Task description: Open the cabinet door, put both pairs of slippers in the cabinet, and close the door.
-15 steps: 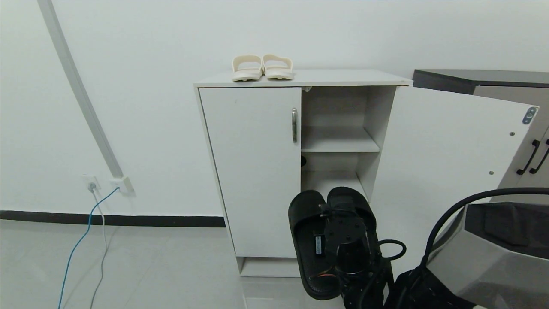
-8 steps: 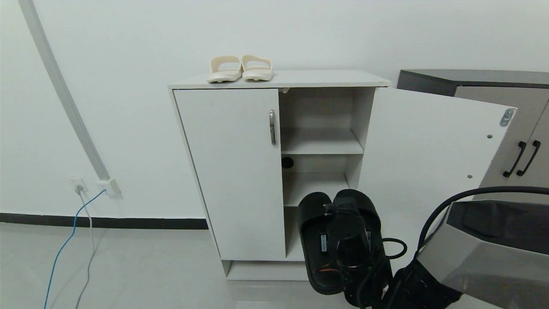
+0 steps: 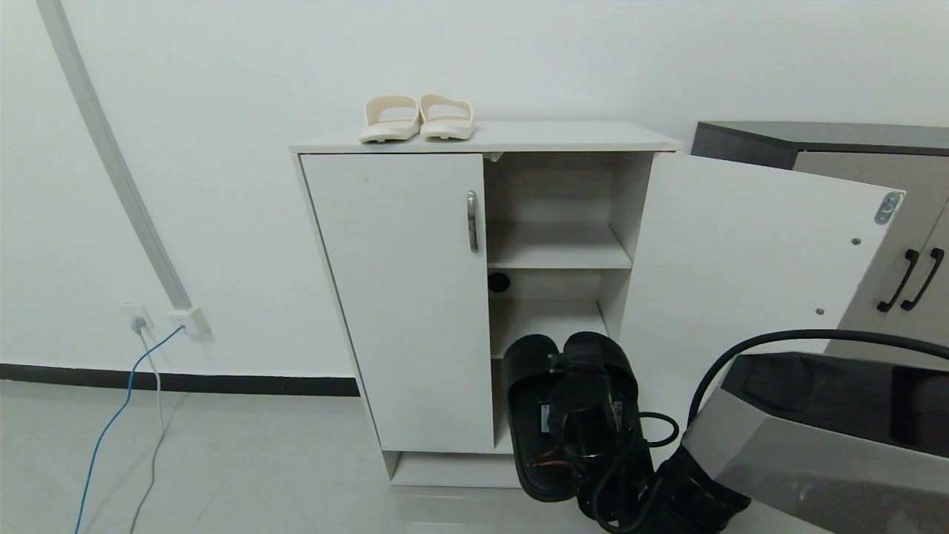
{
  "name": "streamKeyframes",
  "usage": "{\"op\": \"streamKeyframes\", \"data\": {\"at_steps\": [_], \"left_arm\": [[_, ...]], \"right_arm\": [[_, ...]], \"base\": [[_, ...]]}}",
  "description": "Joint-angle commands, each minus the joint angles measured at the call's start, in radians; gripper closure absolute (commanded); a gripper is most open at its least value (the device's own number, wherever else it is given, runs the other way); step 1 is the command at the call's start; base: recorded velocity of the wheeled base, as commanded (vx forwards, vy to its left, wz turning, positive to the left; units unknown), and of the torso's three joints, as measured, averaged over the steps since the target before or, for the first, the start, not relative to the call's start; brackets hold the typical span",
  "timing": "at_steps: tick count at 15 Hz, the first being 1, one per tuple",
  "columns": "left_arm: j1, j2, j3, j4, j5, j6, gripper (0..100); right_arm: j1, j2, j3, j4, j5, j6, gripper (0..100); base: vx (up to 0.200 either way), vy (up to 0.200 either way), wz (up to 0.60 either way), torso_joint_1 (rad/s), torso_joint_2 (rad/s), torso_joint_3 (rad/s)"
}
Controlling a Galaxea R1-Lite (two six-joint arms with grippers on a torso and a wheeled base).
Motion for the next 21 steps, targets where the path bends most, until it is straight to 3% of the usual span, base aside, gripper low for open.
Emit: {"op": "streamKeyframes", "data": {"at_steps": [1, 8, 14, 21], "left_arm": [[0.001, 0.000, 0.000, 0.000, -0.001, 0.000, 100], [0.001, 0.002, 0.000, 0.001, 0.001, 0.000, 100], [0.001, 0.002, 0.000, 0.001, 0.001, 0.002, 100], [0.001, 0.002, 0.000, 0.000, 0.001, 0.000, 100]], "right_arm": [[-0.006, 0.026, -0.017, 0.004, 0.001, 0.008, 100], [-0.035, 0.033, -0.099, 0.165, 0.049, 0.083, 100], [-0.044, 0.029, -0.101, 0.185, 0.069, 0.088, 100], [-0.055, 0.031, -0.112, 0.205, 0.090, 0.088, 100]], "base": [[0.000, 0.000, 0.00, 0.000, 0.00, 0.000], [0.000, 0.000, 0.00, 0.000, 0.00, 0.000], [0.000, 0.000, 0.00, 0.000, 0.00, -0.015], [0.000, 0.000, 0.00, 0.002, 0.01, -0.184]]}}
